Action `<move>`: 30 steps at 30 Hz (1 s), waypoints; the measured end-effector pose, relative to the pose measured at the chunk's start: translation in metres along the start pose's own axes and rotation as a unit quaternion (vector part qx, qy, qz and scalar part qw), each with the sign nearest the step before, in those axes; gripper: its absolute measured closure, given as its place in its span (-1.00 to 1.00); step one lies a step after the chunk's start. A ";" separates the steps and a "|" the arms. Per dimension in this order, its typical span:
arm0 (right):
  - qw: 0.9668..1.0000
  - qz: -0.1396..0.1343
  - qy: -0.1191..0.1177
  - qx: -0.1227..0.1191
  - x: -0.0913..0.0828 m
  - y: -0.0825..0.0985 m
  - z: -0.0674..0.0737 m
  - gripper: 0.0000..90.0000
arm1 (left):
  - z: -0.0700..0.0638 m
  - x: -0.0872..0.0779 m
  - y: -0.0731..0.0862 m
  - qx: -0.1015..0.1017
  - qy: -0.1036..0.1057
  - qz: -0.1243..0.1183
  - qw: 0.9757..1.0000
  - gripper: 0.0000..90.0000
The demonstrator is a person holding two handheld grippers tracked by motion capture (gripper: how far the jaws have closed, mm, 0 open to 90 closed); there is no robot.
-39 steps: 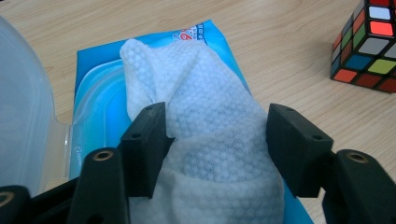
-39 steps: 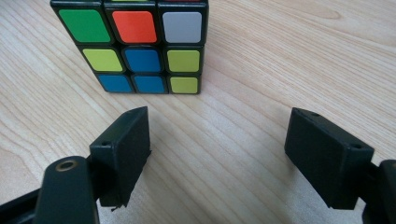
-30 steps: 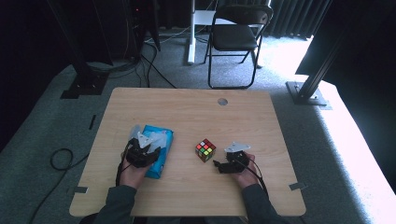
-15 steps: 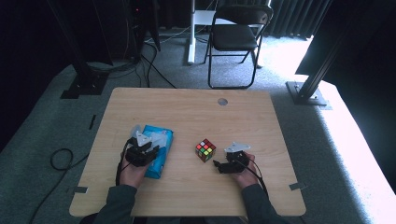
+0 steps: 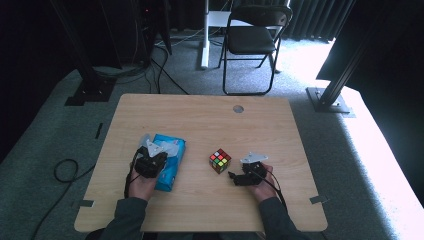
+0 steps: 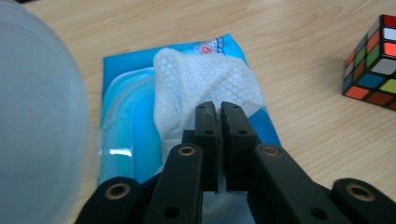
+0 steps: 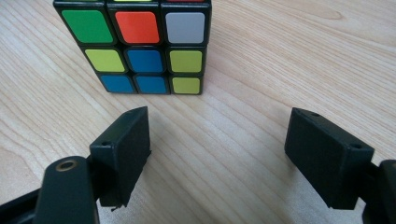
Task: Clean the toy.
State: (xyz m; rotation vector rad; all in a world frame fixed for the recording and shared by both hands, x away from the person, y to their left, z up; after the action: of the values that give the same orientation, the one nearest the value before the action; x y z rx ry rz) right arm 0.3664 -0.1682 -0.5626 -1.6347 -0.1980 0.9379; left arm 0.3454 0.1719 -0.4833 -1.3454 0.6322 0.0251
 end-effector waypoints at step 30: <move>1.000 0.000 0.000 0.000 0.000 0.000 0.000 -0.51 | -0.034 0.008 -0.022 -0.002 0.065 -0.018 0.998 0.99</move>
State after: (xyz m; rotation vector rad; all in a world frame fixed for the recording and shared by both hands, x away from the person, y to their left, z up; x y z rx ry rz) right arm 0.3664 -0.1681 -0.5627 -1.6349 -0.1986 0.9371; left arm 0.3461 0.1325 -0.4705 -1.3705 0.7171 -0.0903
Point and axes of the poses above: each handheld gripper's, and its own axes: x roughly forward along the jaws, y roughly out of its underside, z roughly to its left, the point moved 2 cm from there along x, roughly forward along the jaws, and after that the axes turned 15 degrees about -z, right-handed, at the moved point
